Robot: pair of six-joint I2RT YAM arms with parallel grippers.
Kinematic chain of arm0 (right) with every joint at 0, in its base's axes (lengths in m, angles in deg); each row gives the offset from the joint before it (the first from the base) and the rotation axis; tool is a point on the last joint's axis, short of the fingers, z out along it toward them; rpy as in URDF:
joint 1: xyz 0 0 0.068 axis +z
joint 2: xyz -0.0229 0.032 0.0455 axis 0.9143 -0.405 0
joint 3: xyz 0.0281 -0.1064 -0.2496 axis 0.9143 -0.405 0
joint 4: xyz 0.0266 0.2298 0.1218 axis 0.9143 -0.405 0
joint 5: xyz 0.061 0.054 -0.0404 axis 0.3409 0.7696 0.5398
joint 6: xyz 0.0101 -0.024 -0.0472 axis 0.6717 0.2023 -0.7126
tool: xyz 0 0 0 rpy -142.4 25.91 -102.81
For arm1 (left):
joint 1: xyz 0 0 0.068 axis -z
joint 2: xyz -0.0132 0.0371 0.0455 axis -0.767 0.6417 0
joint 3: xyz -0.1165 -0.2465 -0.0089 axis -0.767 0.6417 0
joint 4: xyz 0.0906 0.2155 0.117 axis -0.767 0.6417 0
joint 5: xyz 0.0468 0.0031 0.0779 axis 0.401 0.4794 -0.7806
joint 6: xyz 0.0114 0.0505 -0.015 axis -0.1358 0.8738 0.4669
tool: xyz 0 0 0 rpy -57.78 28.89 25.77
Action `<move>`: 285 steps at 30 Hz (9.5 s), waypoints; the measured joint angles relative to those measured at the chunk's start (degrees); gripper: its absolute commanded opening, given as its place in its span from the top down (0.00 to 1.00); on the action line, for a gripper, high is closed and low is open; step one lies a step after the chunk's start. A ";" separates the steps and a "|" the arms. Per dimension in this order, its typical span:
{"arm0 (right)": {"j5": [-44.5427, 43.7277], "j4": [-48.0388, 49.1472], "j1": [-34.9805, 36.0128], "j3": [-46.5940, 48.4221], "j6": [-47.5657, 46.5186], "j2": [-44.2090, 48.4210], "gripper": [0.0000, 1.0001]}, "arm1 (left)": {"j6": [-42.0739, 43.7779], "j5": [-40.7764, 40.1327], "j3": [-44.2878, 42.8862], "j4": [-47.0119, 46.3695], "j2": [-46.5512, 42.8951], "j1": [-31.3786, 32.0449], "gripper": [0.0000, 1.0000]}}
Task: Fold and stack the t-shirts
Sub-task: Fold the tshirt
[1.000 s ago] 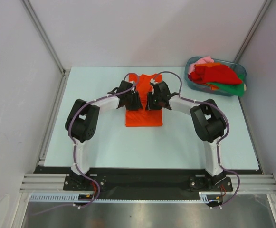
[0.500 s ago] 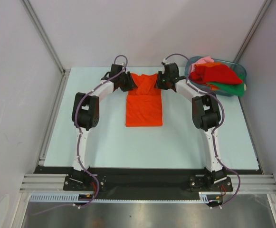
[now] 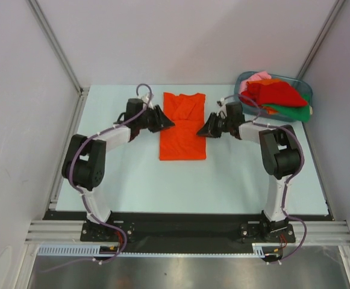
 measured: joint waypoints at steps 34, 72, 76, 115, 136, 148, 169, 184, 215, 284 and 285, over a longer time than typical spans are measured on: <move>5.77 11.56 2.27 -10.08 2.97 2.54 0.69 | -4.94 3.76 9.49 -13.09 5.57 -2.36 0.48; -22.69 8.26 7.02 -36.87 16.94 28.11 0.46 | -16.94 -18.64 39.01 -10.73 -26.67 4.76 0.30; -31.76 14.14 17.20 -43.98 27.52 30.47 0.45 | -24.83 -23.28 45.05 -13.46 -26.12 7.17 0.32; -50.14 38.16 22.75 -45.33 62.40 15.58 0.59 | -52.50 -17.49 44.04 -36.63 -5.95 1.07 0.65; -45.55 31.39 23.47 -57.83 50.34 31.87 1.00 | -48.46 -21.59 56.04 -35.67 -17.84 11.04 1.00; -54.42 -14.82 42.95 -62.03 53.05 89.37 1.00 | -56.78 -40.83 62.99 -1.66 -69.53 39.80 1.00; -67.95 -35.89 47.82 -45.55 49.44 87.84 1.00 | -49.99 -59.45 41.27 23.96 -66.36 49.09 1.00; -18.95 -10.01 1.20 -31.74 23.37 49.53 1.00 | -27.30 -33.38 22.25 11.87 -37.00 14.93 1.00; -5.35 1.92 -8.20 -10.51 16.15 6.93 0.99 | -20.98 -17.57 -5.51 7.72 5.99 3.48 1.00; 2.05 34.34 0.74 -29.66 21.07 5.20 0.79 | -9.81 4.33 13.70 -16.72 7.19 7.82 0.49; 2.99 35.43 -0.39 -31.45 22.25 3.15 0.79 | -9.44 4.81 13.79 -16.76 7.04 7.19 0.49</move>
